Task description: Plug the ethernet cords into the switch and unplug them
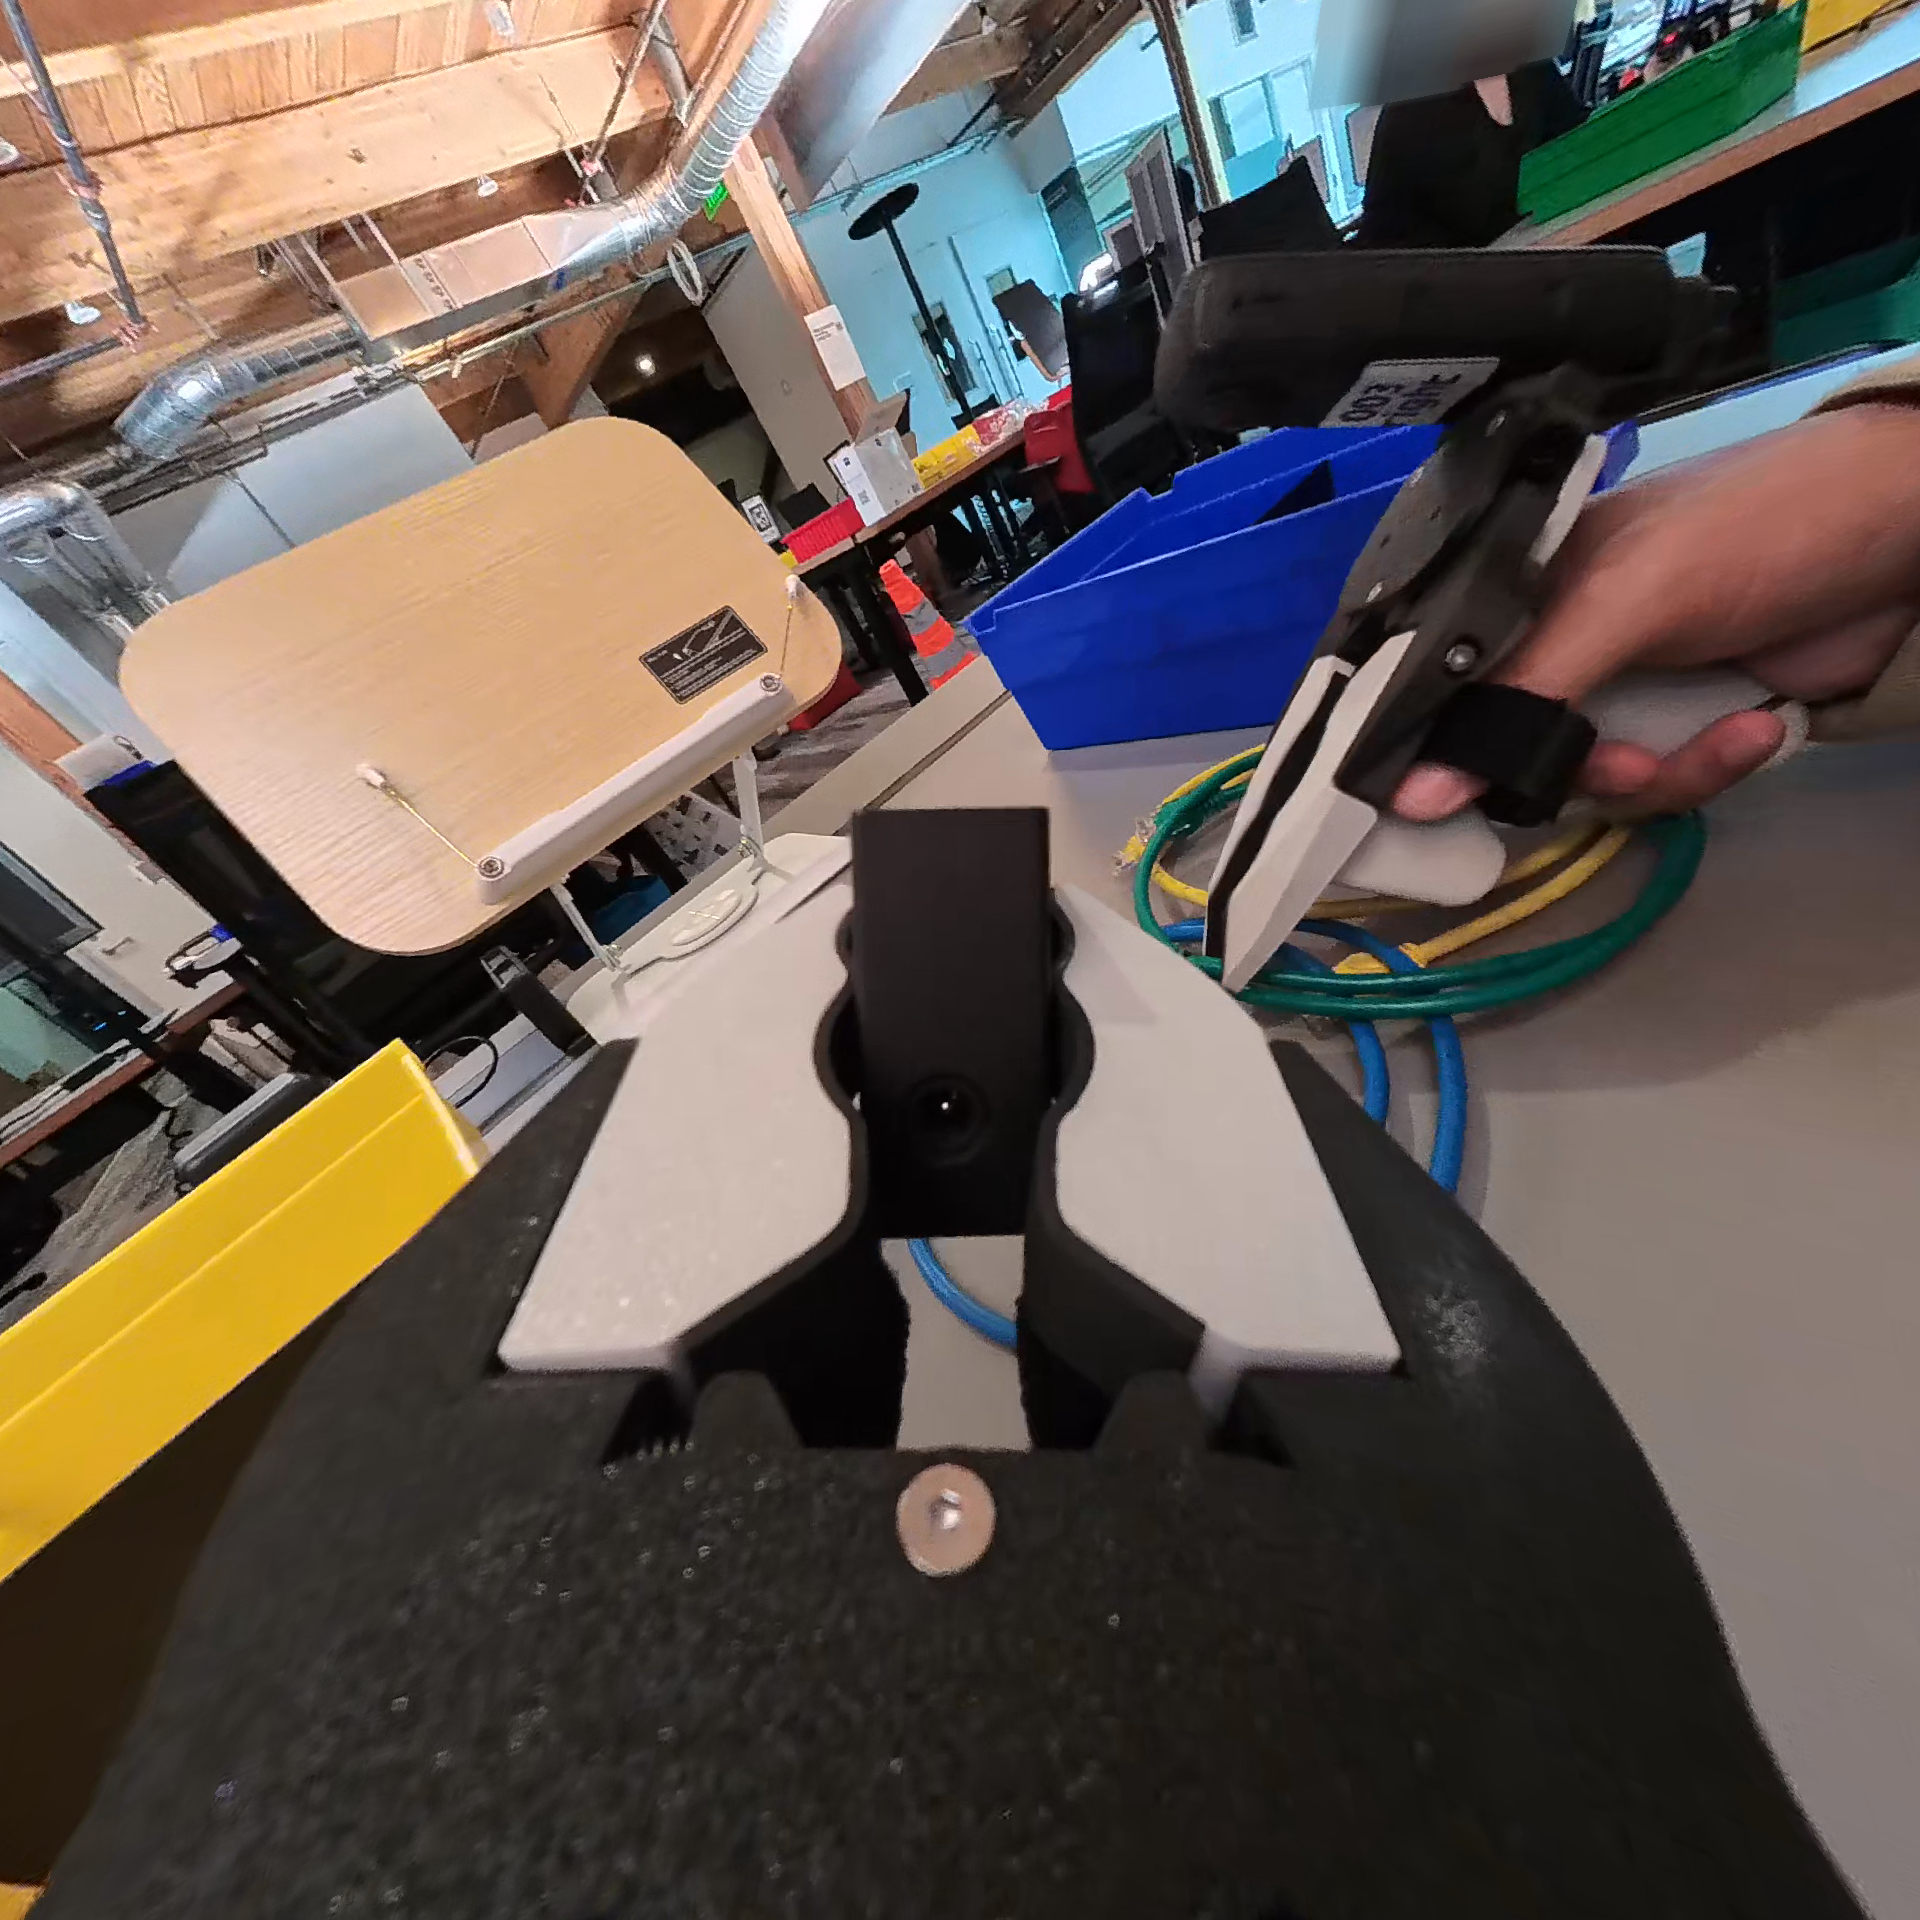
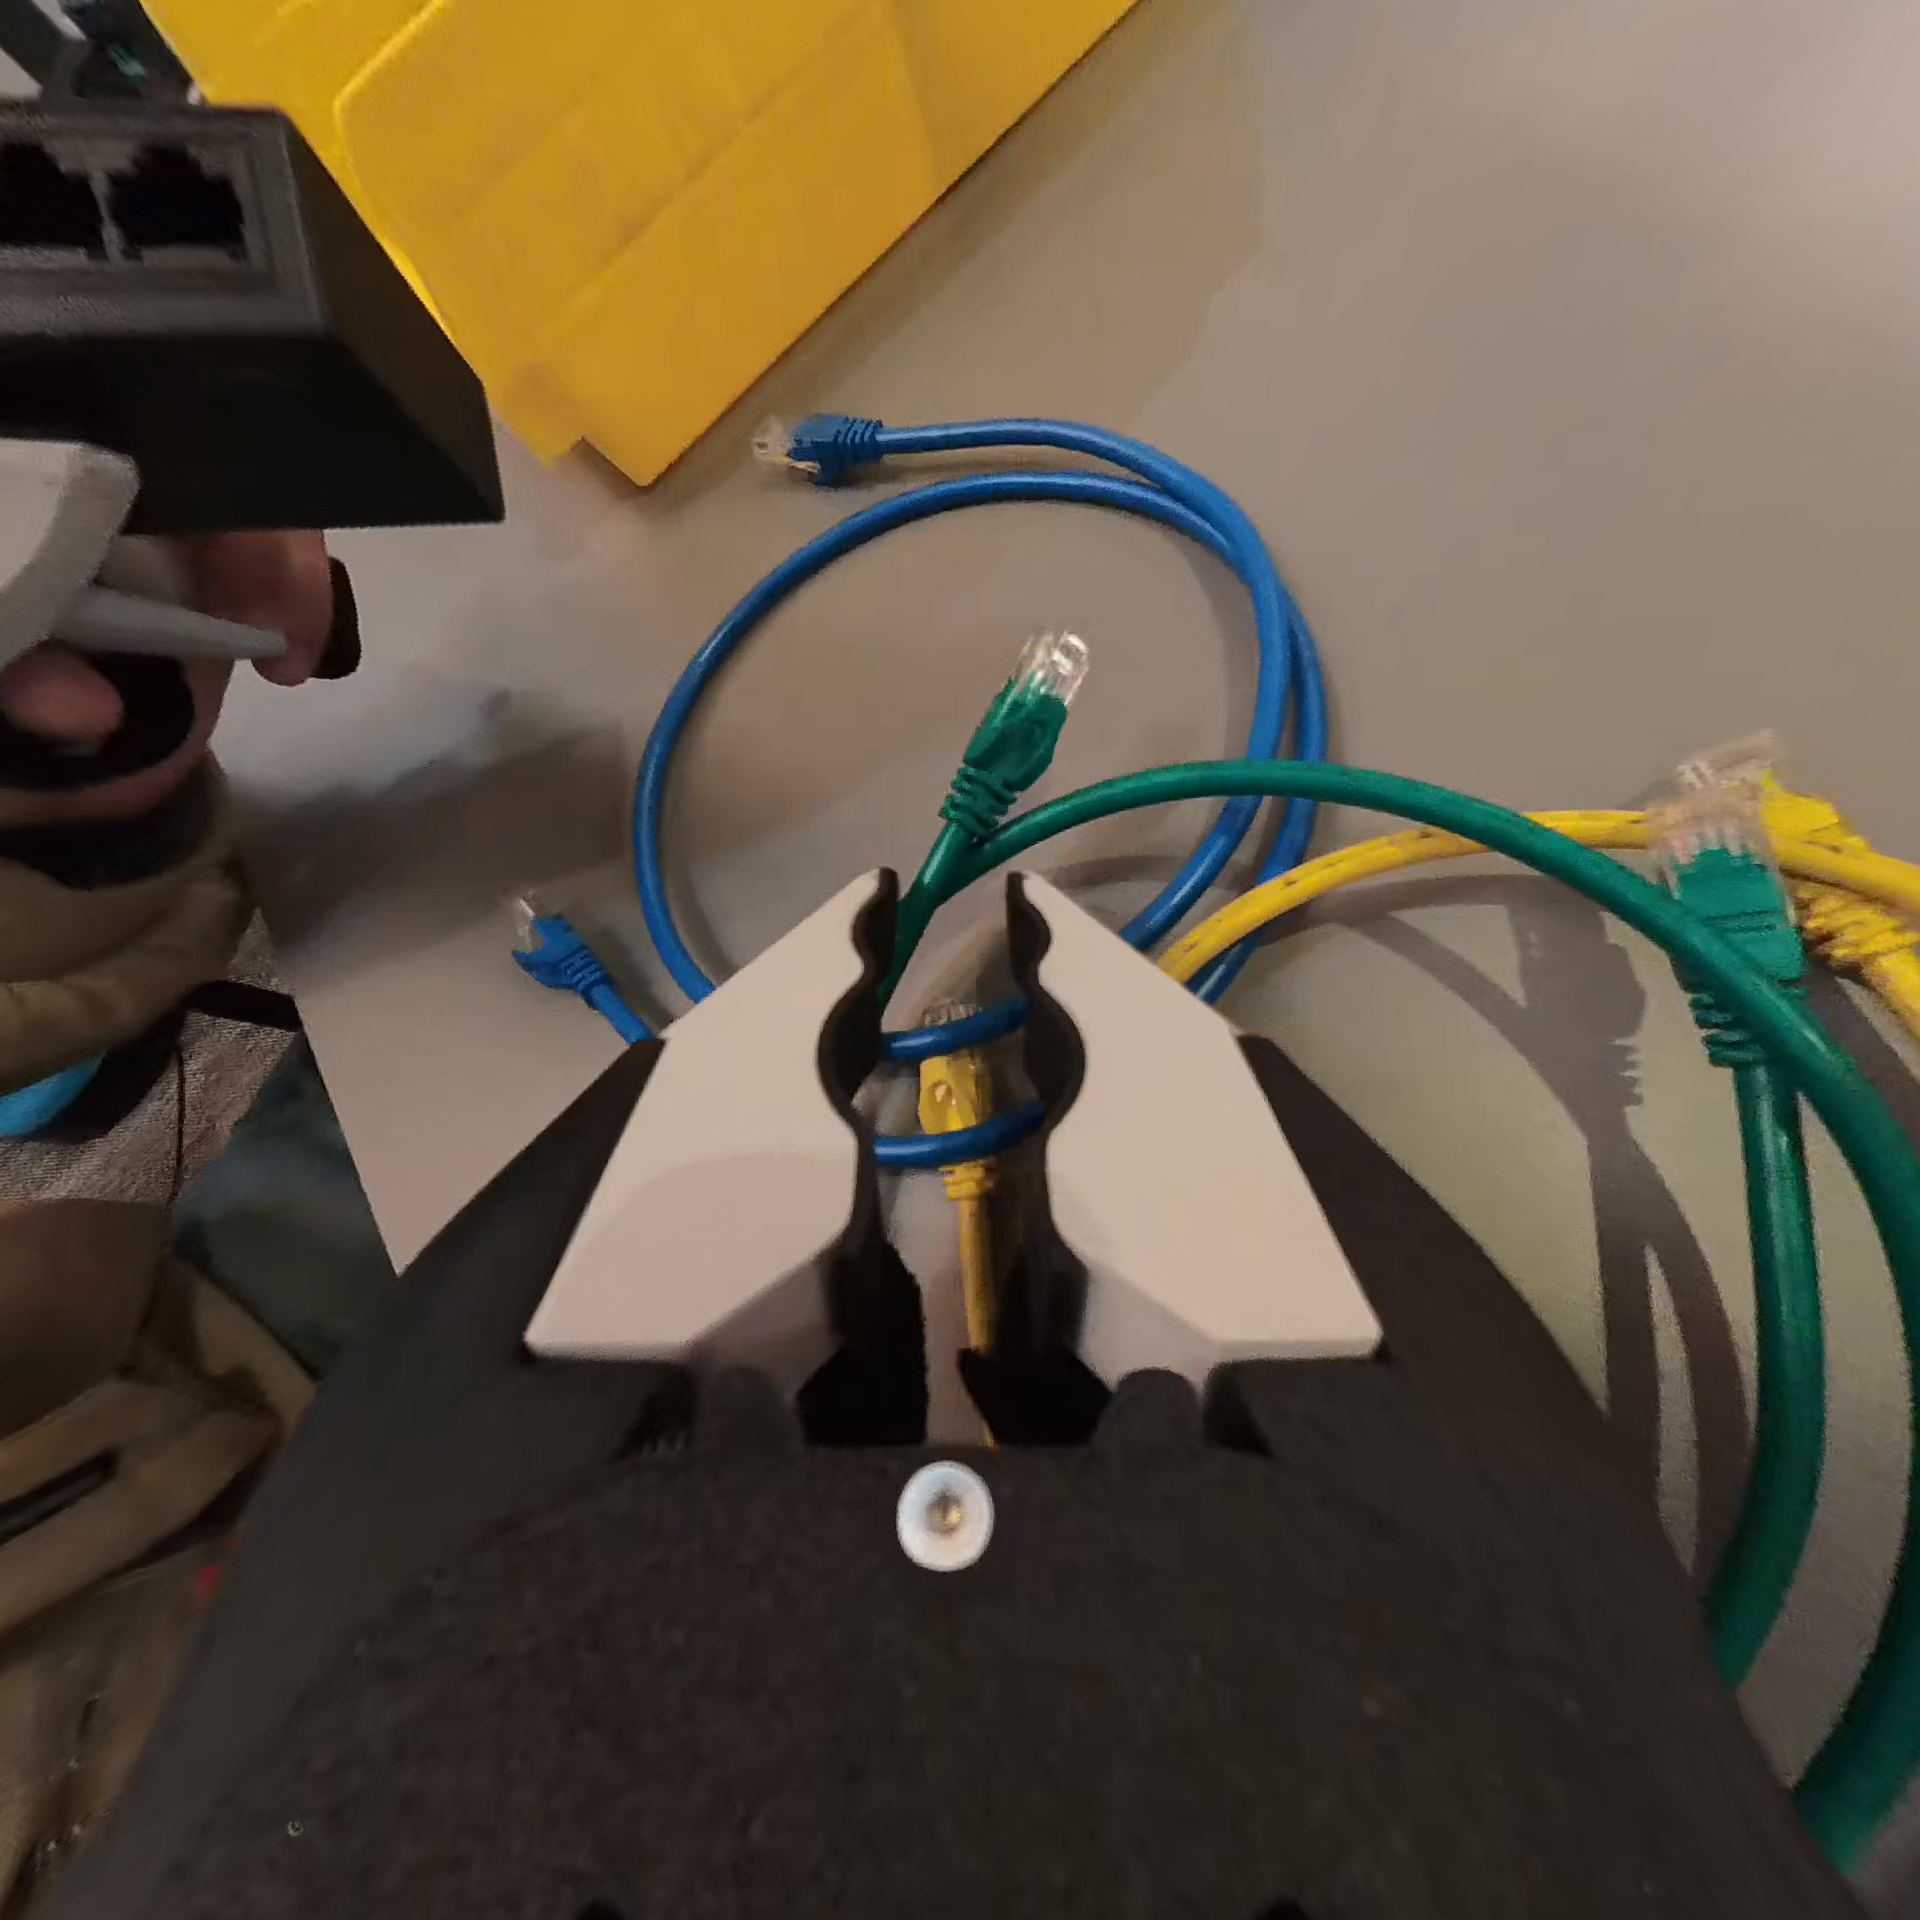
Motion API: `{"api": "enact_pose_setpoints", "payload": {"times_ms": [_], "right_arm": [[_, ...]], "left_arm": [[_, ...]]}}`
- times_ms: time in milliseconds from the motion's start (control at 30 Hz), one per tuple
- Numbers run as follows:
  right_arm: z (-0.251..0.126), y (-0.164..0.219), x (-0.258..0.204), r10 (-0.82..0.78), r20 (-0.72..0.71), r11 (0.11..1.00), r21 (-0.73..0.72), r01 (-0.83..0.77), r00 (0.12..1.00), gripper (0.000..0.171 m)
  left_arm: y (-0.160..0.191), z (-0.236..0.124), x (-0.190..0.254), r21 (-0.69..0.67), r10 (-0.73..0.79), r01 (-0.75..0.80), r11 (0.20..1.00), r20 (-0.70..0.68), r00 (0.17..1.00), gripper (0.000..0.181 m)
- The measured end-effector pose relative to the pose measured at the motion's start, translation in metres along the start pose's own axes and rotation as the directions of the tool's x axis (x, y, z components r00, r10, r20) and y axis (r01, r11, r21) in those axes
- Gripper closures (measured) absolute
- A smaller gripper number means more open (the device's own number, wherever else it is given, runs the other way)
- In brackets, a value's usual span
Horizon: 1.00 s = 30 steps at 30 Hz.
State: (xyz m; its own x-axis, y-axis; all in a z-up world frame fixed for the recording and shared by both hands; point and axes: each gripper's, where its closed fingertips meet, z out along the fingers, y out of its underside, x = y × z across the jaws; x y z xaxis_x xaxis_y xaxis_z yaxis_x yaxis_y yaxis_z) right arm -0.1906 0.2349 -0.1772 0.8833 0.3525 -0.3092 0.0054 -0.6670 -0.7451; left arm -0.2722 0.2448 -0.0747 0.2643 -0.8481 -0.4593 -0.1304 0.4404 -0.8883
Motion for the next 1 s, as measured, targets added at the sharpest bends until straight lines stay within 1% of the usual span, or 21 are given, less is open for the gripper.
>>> {"api": "enact_pose_setpoints", "payload": {"times_ms": [100,167,233,300,333,367,400,433,500,567,633,700,767,833,933,1000], "right_arm": [[0.002,0.000,-0.003,-0.019,-0.014,1.000,-0.013,0.019,1.000,0.164],[-0.003,-0.006,-0.008,-0.071,-0.010,0.997,0.009,0.071,0.997,0.165],[-0.011,-0.010,-0.017,-0.154,0.022,0.988,-0.016,0.154,0.988,0.166],[-0.025,-0.013,-0.043,-0.306,0.127,0.949,-0.037,0.313,0.944,0.166],[-0.033,-0.014,-0.048,-0.395,0.122,0.914,-0.050,0.403,0.911,0.166],[-0.042,-0.019,-0.049,-0.485,0.084,0.870,-0.056,0.490,0.870,0.166],[-0.050,-0.022,-0.055,-0.547,0.079,0.832,-0.060,0.552,0.833,0.166],[-0.057,-0.022,-0.062,-0.574,0.102,0.810,-0.070,0.582,0.812,0.166],[-0.068,-0.023,-0.073,-0.602,0.132,0.786,-0.075,0.614,0.787,0.166],[-0.074,-0.020,-0.081,-0.593,0.178,0.786,-0.085,0.613,0.785,0.166],[-0.073,-0.010,-0.084,-0.545,0.245,0.794,-0.155,0.587,0.802,0.167],[-0.071,-0.002,-0.081,-0.543,0.251,0.779,-0.206,0.592,0.801,0.167],[-0.072,0.006,-0.081,-0.552,0.266,0.753,-0.248,0.609,0.790,0.167],[-0.072,0.013,-0.077,-0.575,0.249,0.720,-0.299,0.626,0.780,0.167],[-0.066,0.015,-0.069,-0.600,0.200,0.699,-0.341,0.629,0.775,0.167],[-0.061,0.020,-0.066,-0.588,0.206,0.697,-0.361,0.619,0.782,0.167]], "left_arm": [[-0.001,0.000,0.003,-0.001,0.010,-0.010,1.000,-0.009,1.000,0.152],[-0.001,0.001,0.004,0.002,0.025,-0.025,1.000,-0.013,1.000,0.152],[-0.003,0.001,0.005,0.012,0.041,-0.041,0.999,-0.022,0.999,0.152],[-0.005,0.001,0.006,0.022,0.061,-0.061,0.998,-0.028,0.998,0.152],[-0.006,0.001,0.007,0.024,0.071,-0.070,0.997,-0.038,0.997,0.152],[-0.006,0.001,0.009,0.025,0.085,-0.083,0.996,-0.048,0.995,0.152],[-0.007,0.002,0.012,0.025,0.104,-0.103,0.994,-0.060,0.993,0.152],[-0.006,0.002,0.015,0.024,0.129,-0.127,0.992,-0.075,0.989,0.152],[-0.005,0.003,0.022,0.016,0.186,-0.185,0.983,-0.102,0.977,0.152],[-0.002,0.005,0.032,0.003,0.252,-0.254,0.967,-0.133,0.958,0.152],[0.003,0.008,0.041,-0.022,0.322,-0.329,0.944,-0.160,0.933,0.152],[0.008,0.010,0.048,-0.049,0.398,-0.412,0.910,-0.176,0.900,0.151],[0.011,0.011,0.052,-0.073,0.469,-0.488,0.870,-0.185,0.864,0.151],[0.015,0.013,0.055,-0.098,0.534,-0.557,0.825,-0.191,0.824,0.151],[0.024,0.015,0.056,-0.145,0.658,-0.688,0.711,-0.206,0.724,0.151],[0.029,0.017,0.057,-0.167,0.700,-0.731,0.662,-0.213,0.682,0.151]]}}
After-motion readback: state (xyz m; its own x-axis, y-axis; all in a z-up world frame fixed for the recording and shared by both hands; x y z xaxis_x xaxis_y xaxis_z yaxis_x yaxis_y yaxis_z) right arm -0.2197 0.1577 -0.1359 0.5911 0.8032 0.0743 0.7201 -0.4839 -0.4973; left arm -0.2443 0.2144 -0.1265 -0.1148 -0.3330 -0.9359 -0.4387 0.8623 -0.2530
